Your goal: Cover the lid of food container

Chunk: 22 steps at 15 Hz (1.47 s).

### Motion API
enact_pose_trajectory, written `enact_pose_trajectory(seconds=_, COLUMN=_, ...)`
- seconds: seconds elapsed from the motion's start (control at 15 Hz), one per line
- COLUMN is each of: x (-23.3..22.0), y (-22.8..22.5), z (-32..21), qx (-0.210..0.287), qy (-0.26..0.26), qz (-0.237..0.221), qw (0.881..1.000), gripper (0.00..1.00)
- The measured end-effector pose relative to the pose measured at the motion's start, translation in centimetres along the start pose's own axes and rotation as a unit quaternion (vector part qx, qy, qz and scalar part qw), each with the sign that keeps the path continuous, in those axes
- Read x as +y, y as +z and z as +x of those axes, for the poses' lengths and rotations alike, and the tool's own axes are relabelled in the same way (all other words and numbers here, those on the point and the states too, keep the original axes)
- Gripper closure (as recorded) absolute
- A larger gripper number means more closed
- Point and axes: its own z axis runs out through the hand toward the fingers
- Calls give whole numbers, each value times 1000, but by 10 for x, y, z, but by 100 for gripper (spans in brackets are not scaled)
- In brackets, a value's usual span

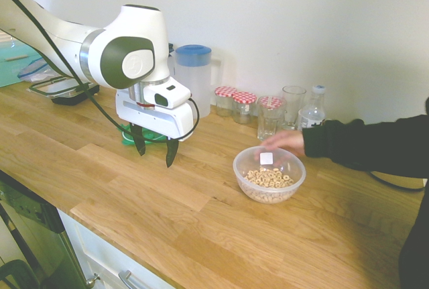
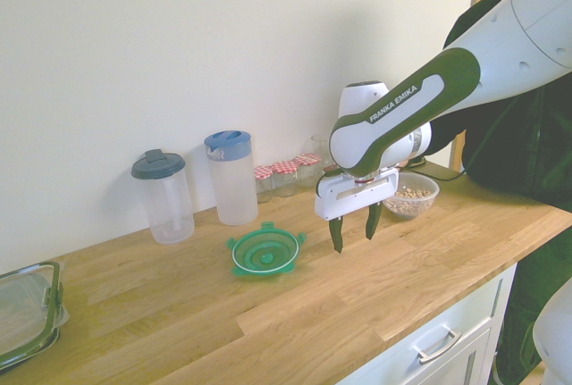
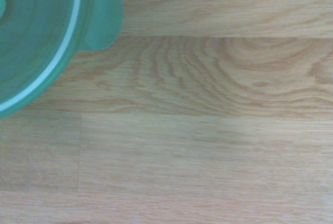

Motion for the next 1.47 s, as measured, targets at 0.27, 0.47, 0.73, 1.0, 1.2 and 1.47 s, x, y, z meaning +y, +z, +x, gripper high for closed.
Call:
enact_pose_trajectory(seconds=0.27, x=-6, y=-7, z=7, qx=-7, qy=9, qz=30, qw=999, gripper=0)
enact_pose_trajectory(seconds=0.47, x=-22, y=-15, z=34, qx=-57, qy=0, qz=106, qw=993, gripper=0)
enact_pose_trajectory(seconds=0.73, x=-41, y=14, z=83, qx=-127, qy=9, qz=168, qw=978, gripper=0)
enact_pose_trajectory(seconds=1.0, x=-66, y=43, z=98, qx=-169, qy=3, qz=192, qw=967, gripper=0)
enact_pose_trajectory(seconds=1.2, x=-76, y=57, z=105, qx=-180, qy=10, qz=200, qw=963, gripper=0)
enact_pose_trajectory(seconds=1.47, x=-90, y=63, z=100, qx=-210, qy=25, qz=228, qw=950, gripper=0)
